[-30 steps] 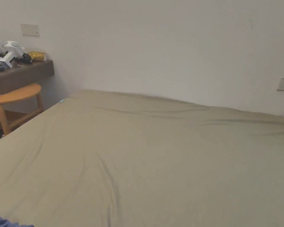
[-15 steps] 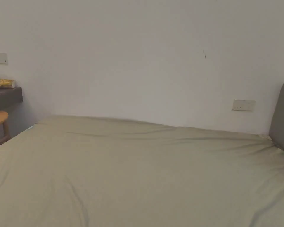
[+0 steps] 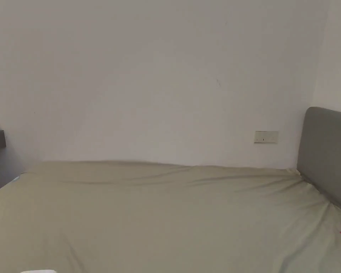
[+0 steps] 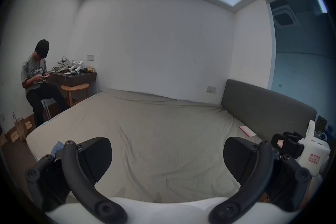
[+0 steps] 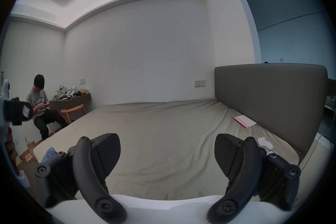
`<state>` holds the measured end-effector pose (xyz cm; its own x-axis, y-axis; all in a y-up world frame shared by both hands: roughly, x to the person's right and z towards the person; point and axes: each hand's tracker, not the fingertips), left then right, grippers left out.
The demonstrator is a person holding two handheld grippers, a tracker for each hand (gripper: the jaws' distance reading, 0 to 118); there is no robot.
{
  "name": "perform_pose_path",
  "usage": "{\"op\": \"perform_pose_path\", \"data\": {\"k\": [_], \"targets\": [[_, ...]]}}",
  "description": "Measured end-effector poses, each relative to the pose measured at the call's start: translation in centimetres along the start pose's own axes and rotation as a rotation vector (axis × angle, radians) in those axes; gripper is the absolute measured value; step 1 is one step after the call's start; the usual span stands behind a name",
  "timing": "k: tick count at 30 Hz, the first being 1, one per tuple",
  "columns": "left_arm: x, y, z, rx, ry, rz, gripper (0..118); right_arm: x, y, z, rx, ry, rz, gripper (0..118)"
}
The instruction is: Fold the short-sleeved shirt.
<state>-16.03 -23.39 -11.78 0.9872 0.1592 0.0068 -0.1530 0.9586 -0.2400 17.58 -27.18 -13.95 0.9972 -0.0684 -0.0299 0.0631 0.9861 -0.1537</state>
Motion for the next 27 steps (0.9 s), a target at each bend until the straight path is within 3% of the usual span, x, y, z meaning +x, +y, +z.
{"op": "perform_pose_path", "data": {"k": [8, 19, 25, 27], "targets": [[0.7, 0.5, -0.3, -0.039, -0.042, 0.073, 118, -1.0, 1.1, 0.3, 0.029, 0.03, 0.019, 109], [3.4, -0.4, 0.0, 0.096, 0.104, -0.116, 118, -2.2, 1.8, 0.8, 0.049, 0.03, 0.071, 109], [3.4, -0.2, -0.1, 0.074, 0.117, -0.099, 118, -2.4, 1.8, 1.3, 0.057, 0.032, 0.09, 109], [3.8, -0.5, -0.1, 0.027, 0.187, -0.144, 118, -2.4, 1.9, 1.4, 0.062, 0.029, 0.089, 109]]}}
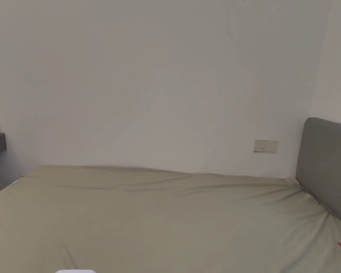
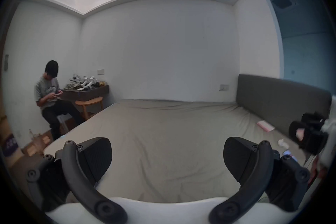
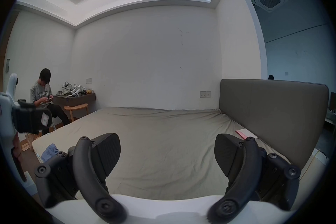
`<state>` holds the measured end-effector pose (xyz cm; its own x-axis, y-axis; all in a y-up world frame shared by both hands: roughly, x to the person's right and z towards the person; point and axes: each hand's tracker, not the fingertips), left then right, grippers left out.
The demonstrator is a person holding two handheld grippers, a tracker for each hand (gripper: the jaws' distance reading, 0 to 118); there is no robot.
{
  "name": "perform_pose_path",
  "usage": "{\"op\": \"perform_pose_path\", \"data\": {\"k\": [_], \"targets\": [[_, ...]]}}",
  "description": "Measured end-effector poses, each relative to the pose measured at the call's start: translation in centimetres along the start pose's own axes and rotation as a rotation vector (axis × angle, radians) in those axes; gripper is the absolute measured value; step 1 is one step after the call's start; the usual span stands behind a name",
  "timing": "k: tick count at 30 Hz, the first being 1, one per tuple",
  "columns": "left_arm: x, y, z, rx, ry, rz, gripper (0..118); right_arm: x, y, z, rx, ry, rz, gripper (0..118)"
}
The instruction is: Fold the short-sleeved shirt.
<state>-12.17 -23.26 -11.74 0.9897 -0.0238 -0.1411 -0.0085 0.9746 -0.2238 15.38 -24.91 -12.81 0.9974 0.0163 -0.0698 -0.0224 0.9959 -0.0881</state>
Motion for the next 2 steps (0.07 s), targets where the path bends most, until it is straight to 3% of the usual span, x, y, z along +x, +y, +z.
{"op": "perform_pose_path", "data": {"k": [2], "targets": [[0.94, -0.68, 0.18, -0.036, 0.054, -0.072, 118, 0.03, 0.09, 0.03, 0.003, 0.001, -0.006, 109]]}}
